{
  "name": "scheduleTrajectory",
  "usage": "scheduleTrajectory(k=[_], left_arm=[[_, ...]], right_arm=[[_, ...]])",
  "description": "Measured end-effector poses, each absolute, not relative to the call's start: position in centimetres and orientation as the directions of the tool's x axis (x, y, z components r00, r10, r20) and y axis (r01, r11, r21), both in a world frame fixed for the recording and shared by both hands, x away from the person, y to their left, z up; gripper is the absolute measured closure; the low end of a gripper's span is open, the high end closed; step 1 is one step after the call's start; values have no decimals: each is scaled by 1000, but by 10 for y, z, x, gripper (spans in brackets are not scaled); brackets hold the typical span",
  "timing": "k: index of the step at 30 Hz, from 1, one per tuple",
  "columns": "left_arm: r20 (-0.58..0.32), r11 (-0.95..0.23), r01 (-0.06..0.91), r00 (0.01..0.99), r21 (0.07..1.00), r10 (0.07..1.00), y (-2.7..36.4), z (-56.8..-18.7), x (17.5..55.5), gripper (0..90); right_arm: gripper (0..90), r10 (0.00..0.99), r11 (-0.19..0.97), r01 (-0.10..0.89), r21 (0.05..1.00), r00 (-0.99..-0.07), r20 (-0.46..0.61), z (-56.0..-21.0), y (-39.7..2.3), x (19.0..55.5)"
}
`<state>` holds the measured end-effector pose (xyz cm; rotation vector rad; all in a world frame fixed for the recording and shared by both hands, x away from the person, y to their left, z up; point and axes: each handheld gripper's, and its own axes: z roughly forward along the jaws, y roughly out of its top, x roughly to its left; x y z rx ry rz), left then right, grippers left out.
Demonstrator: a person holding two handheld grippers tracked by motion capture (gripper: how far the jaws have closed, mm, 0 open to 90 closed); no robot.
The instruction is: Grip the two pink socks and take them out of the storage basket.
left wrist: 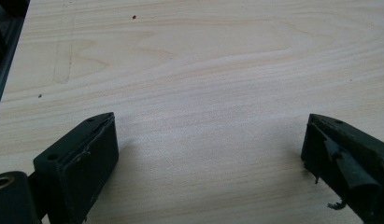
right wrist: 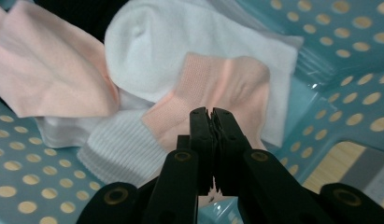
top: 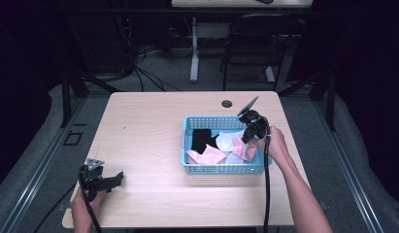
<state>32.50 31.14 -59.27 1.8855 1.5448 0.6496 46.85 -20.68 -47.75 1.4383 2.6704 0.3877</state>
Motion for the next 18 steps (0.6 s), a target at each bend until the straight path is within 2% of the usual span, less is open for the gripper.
scheduleTrajectory(k=[8, 18], left_arm=[[-7, -133, 681, 199, 720, 980, 311, -593, 325, 41], [-7, -133, 681, 198, 721, 980, 311, -593, 325, 41]], right_arm=[[875, 832, 521, 805, 283, -553, 42, -476, -199, 472], [875, 812, 544, 766, 343, -583, 16, -430, -192, 463]])
